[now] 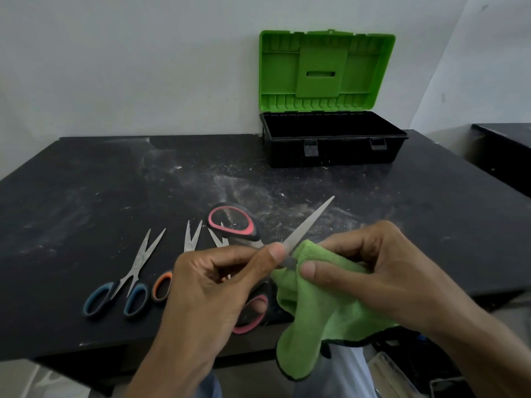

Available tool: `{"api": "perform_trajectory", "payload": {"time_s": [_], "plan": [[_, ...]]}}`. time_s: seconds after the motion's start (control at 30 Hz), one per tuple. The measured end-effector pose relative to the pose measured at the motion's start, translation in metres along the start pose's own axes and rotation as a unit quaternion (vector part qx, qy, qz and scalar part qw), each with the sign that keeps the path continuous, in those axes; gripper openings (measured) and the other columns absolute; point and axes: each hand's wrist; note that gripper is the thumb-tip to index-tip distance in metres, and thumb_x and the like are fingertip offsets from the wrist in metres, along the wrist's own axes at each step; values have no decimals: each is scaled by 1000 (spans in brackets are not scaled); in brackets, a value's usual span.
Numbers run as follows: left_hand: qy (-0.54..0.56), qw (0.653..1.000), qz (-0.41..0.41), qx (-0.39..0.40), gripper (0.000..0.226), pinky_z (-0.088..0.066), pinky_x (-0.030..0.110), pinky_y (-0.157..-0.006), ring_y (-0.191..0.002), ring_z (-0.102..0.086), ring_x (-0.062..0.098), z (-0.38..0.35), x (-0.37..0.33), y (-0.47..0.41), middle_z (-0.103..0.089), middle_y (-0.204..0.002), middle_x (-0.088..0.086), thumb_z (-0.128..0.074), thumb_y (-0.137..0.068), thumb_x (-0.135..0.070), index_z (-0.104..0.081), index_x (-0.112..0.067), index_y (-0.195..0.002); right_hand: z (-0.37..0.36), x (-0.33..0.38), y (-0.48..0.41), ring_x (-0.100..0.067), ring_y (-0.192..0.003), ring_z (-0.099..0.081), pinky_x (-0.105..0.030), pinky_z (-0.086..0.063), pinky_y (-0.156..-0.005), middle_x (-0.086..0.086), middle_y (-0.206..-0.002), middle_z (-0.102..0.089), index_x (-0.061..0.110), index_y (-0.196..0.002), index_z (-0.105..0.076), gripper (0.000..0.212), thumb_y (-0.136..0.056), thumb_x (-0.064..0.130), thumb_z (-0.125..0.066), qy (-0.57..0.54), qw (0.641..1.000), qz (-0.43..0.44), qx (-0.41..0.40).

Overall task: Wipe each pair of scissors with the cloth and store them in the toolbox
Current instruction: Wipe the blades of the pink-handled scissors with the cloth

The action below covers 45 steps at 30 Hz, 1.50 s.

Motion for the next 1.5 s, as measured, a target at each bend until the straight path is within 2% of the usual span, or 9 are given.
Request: {"api": "perform_trajectory", "payload": {"time_s": [0.27,0.5,0.73,0.93,1.03,1.23,1.3,1.4,1.5], "plan": [[3,1000,12,-10,26,-44,17,-41,-42,-53,13,12,2,2,-70,-62,15,-79,-63,-35,-81,-11,-74,14,6,4,-11,-75,-79,-48,-65,-77,11,-83,-83,35,-85,-86,17,-82,49,-77,80,996,-18,37],[15,1000,-22,-12,16,-44,16,-40,-45,-53,14,-2,2,2,-71,-61,14,-78,-65,-28,-81,-13,-69,-9,7,1,-19,-73,-81,-48,-66,-70,3,-81,-83,25,-87,-87,16,-85,39,-79,10,999,15,-32],[30,999,-10,-44,21,-43,19,-41,-57,-52,29,10,5,3,-69,-78,34,-78,-68,-31,-81,-11,-73,0,2,6,-15,-72,-80,-41,-64,-71,6,-80,-83,28,-82,-86,21,-79,48,-78,22,999,-29,-16],[44,998,-18,-36,15,-40,19,-40,-47,-48,17,-4,5,4,-64,-53,13,-77,-68,-30,-81,-15,-68,-16,5,4,-21,-72,-81,-45,-67,-70,-1,-80,-83,21,-83,-86,20,-79,40,-80,-48,997,1,-59],[59,997,-1,-39,22,-41,20,-42,-45,-47,16,3,4,3,-60,-56,23,-77,-69,-32,-81,-10,-73,-7,6,3,-21,-74,-81,-44,-68,-72,-1,-82,-83,19,-84,-86,20,-81,38,-80,-33,999,-14,-34],[90,993,21,-79,23,-43,19,-41,-44,-50,13,3,1,-2,-64,-55,11,-78,-62,-36,-81,-14,-69,-1,9,1,-28,-73,-81,-54,-67,-75,-8,-81,-83,16,-82,-86,18,-80,33,-81,-57,997,-12,-55],[94,993,16,-73,20,-44,17,-41,-42,-54,8,-2,-1,-3,-67,-53,2,-78,-62,-34,-81,-15,-68,-6,11,-2,-30,-72,-81,-53,-66,-71,-9,-79,-82,13,-82,-85,19,-82,31,-81,-72,995,2,-64],[97,993,15,-68,22,-49,20,-49,-50,-64,11,-4,-6,-4,-73,-62,5,-78,-61,-34,-81,-14,-70,-11,15,-7,-29,-73,-81,-46,-66,-69,-9,-80,-82,12,-83,-84,20,-83,32,-80,-78,995,12,-60],[128,987,26,-92,23,-48,18,-47,-44,-59,8,1,-7,-7,-70,-56,1,-78,-61,-32,-80,-12,-71,-4,14,-8,-27,-74,-81,-36,-66,-68,-8,-82,-83,12,-84,-85,19,-83,30,-80,-74,996,5,-52]]}}
Point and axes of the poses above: each hand's wrist, its own y-axis away from the middle knuckle, its own z-axis out of the back of the hand, x = y × z
